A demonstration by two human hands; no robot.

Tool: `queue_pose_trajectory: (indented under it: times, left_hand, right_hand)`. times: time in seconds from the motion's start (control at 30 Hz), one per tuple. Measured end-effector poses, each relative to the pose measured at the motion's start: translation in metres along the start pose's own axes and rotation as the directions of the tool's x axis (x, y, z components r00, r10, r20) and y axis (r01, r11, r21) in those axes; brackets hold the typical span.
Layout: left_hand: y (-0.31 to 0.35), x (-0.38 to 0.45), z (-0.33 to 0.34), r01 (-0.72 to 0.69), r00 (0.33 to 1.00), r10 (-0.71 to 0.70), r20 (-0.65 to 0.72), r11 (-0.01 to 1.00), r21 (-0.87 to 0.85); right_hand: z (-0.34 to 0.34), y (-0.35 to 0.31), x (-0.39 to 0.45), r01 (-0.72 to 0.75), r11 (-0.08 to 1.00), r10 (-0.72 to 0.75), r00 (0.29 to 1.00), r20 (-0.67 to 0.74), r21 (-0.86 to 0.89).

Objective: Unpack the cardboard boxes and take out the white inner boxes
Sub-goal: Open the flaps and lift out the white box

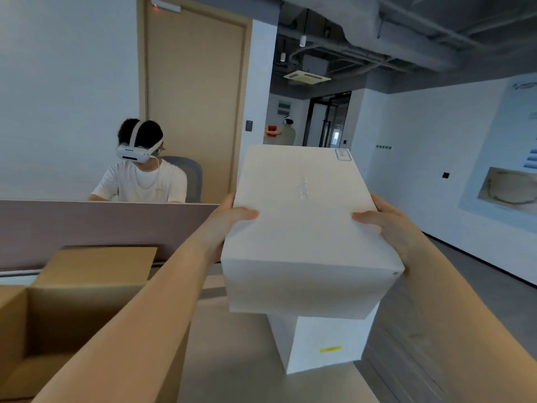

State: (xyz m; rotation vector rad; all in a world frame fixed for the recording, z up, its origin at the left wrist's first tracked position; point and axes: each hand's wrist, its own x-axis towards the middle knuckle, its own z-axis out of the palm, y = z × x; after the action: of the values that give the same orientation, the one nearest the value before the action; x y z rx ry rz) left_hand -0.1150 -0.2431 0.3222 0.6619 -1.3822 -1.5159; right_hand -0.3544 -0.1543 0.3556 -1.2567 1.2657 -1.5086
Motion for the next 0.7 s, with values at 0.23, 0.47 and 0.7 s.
queue_pose_trajectory:
  times: [0.23, 0.47, 0.7]
  left_hand:
    - [-0.009, 0.038, 0.037, 0.049, 0.998, -0.050, 0.023, 0.998, 0.040]
    - [-0.013, 0.071, 0.050, 0.097, 0.994, -0.099, 0.035, 0.993, 0.067]
    - [-0.011, 0.084, 0.060, 0.094, 0.996, -0.093, -0.015, 0.993, 0.067]
  right_hand:
    - [-0.047, 0.008, 0.024, -0.037, 0.999, 0.037, 0.999, -0.009, 0.026]
    - [-0.070, 0.018, 0.049, -0.105, 0.994, 0.107, 0.993, -0.043, 0.039]
    - [-0.077, 0.023, 0.060, -0.132, 0.989, 0.140, 0.980, -0.141, 0.064]
